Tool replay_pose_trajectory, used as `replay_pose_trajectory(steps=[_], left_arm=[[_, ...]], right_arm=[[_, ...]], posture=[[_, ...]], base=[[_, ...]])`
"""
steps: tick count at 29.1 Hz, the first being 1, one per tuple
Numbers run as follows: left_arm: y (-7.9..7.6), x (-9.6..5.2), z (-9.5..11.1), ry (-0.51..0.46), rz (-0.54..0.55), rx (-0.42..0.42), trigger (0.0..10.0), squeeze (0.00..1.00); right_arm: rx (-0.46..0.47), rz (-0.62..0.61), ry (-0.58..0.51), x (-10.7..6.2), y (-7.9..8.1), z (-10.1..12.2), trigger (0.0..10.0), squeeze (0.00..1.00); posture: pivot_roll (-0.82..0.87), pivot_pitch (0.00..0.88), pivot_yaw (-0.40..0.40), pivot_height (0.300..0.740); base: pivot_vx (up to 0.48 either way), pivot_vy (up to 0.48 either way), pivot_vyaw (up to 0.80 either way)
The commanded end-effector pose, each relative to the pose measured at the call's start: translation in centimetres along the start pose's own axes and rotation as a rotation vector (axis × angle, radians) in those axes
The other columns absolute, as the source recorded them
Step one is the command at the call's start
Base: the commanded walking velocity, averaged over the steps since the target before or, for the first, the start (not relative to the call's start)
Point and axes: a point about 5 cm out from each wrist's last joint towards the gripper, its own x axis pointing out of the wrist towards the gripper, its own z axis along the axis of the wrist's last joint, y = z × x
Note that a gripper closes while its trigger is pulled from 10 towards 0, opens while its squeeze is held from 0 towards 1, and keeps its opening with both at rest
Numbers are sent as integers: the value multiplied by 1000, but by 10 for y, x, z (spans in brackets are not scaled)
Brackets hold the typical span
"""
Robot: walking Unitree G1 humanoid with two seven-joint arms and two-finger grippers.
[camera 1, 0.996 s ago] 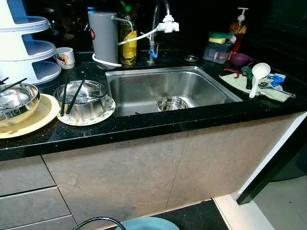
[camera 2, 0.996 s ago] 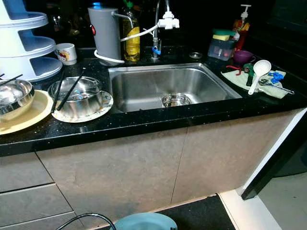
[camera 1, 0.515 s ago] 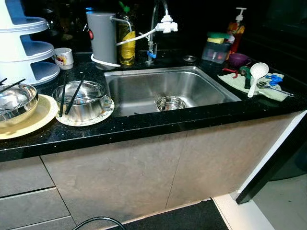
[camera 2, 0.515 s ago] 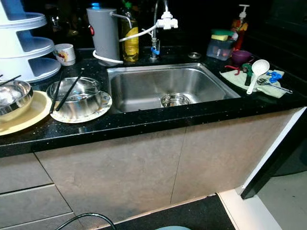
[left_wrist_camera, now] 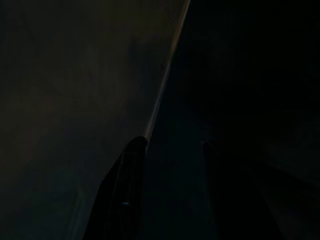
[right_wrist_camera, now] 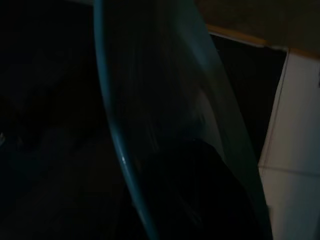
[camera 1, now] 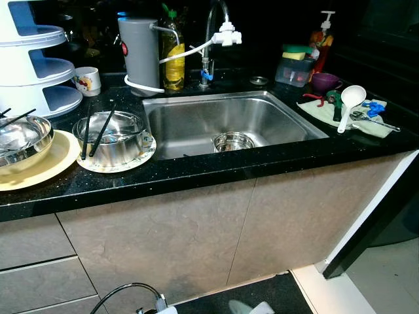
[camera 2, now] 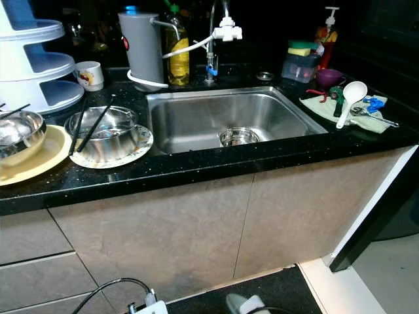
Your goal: Kitchen organization
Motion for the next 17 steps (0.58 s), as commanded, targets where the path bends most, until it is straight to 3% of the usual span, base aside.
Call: replay_pose_trajectory(steps=[1, 5, 6, 7, 8, 11, 17], left_arm=[[-7, -3, -11, 68, 12, -72, 10000, 0], [-11, -7, -25, 162, 127, -353, 10000, 0], [-13, -9, -30, 196, 156, -440, 10000, 0], [-13, -9, -30, 196, 156, -440, 10000, 0], [-14, -11, -35, 240, 188, -516, 10000, 0], [-18, -14, -43, 287, 229, -639, 10000, 0], [-7, -18, -45, 264, 374, -681, 10000, 0]], right_arm=[[57, -23, -6, 0, 0, -1, 0, 0], [222, -93, -80, 1, -6, 10, 627, 0], [256, -101, -105, 1, -7, 13, 3608, 0], [256, -101, -105, 1, -7, 13, 3608, 0], [261, -102, -123, 1, -7, 17, 10000, 0], [231, -96, -169, 3, -3, 27, 10000, 0], [221, -133, -200, 3, -2, 34, 10000, 0]], posture=[[-33, 91, -56, 740], [-30, 94, -58, 740], [-33, 95, -57, 740], [-33, 95, -57, 740], [-34, 97, -57, 740], [-38, 96, -57, 740], [-40, 88, -56, 740]], base=[[0, 0, 0], [0, 0, 0], [0, 0, 0], [0, 0, 0], [0, 0, 0], [0, 0, 0], [0, 0, 0]])
